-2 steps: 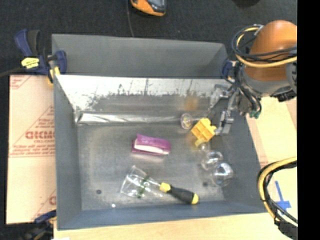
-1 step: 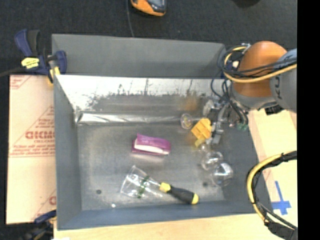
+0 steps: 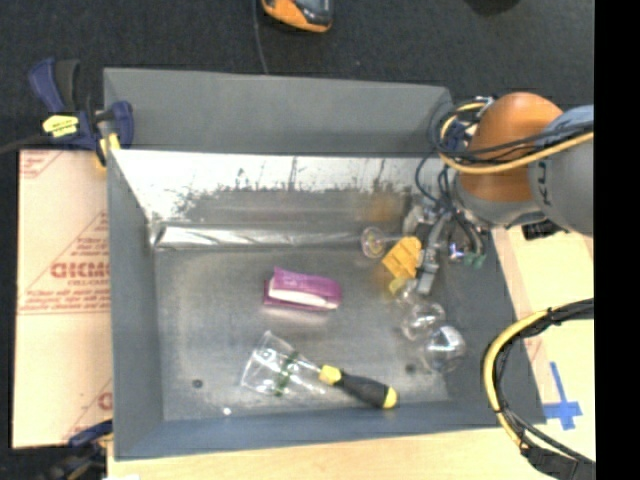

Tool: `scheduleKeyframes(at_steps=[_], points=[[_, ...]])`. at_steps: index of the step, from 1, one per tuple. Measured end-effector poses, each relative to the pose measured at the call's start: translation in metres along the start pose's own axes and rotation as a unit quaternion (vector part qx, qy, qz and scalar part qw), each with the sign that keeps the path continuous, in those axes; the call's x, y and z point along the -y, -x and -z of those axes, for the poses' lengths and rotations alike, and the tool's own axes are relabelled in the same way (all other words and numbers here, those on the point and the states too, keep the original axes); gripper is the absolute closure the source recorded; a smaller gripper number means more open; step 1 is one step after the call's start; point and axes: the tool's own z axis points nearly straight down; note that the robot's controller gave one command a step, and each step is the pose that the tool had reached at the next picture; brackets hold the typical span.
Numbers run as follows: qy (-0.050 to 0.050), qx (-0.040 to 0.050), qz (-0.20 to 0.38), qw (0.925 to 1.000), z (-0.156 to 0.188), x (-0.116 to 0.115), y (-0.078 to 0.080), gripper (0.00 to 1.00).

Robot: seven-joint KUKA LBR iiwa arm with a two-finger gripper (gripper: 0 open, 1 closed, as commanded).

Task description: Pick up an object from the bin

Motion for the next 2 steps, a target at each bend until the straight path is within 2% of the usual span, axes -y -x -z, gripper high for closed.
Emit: scheduleKeyframes(at_steps=[1, 2], points=[[-0.002, 0.0095, 0.059, 0.9982, -0.0146, 0.009, -0.0138, 1.0], [-0.002, 0.0096, 0.059, 0.9982, -0.0146, 0.0089, -0.0137, 1.0]])
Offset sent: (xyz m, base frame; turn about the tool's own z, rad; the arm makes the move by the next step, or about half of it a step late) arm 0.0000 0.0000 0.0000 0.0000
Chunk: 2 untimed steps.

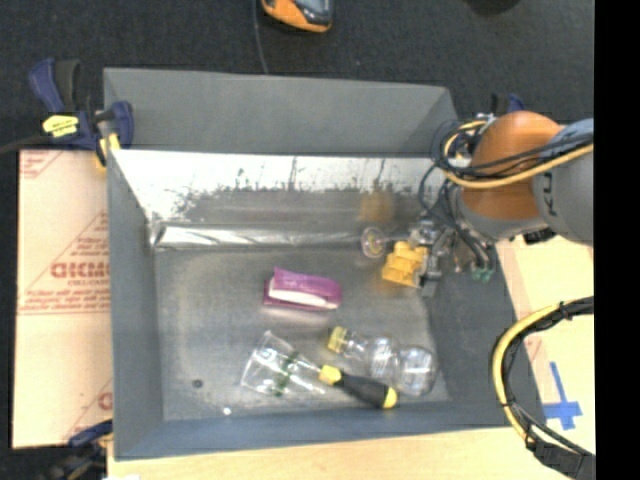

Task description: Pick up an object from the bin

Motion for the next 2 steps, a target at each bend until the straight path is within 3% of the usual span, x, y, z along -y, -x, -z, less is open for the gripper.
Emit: scheduleKeyframes(at_steps=[2], points=[[-0.002, 0.0075, -0.007, 0.9999, 0.0019, -0.011, 0.0031, 1.0]])
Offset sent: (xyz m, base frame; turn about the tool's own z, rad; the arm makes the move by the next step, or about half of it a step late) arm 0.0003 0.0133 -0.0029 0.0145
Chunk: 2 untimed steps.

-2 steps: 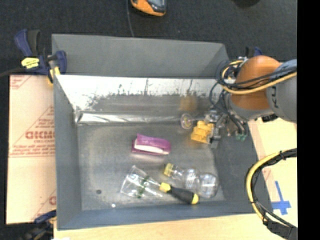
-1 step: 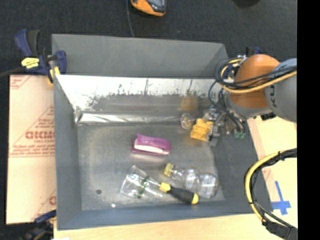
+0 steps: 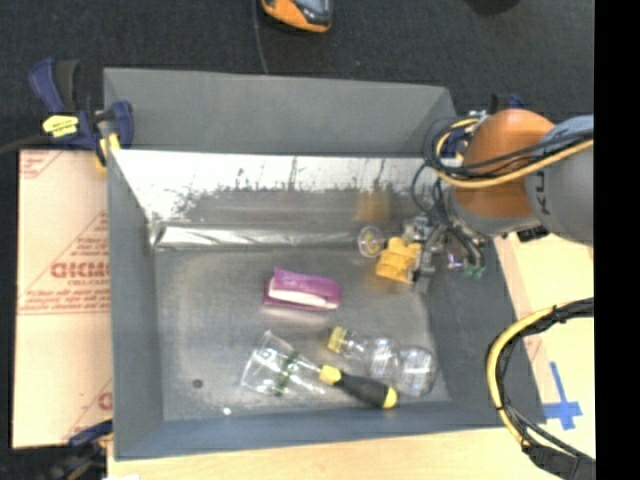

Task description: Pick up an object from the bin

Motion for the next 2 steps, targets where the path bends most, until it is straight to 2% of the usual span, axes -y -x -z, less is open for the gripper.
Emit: scheduleKeyframes(at_steps=[1, 2], points=[[0.0, 0.0047, -0.004, 1.0, -0.0022, 0.0028, 0.0115, 1.0], [-0.001, 0.0058, 0.008, 0.9999, 0.0027, 0.0024, 0.0103, 1.0]])
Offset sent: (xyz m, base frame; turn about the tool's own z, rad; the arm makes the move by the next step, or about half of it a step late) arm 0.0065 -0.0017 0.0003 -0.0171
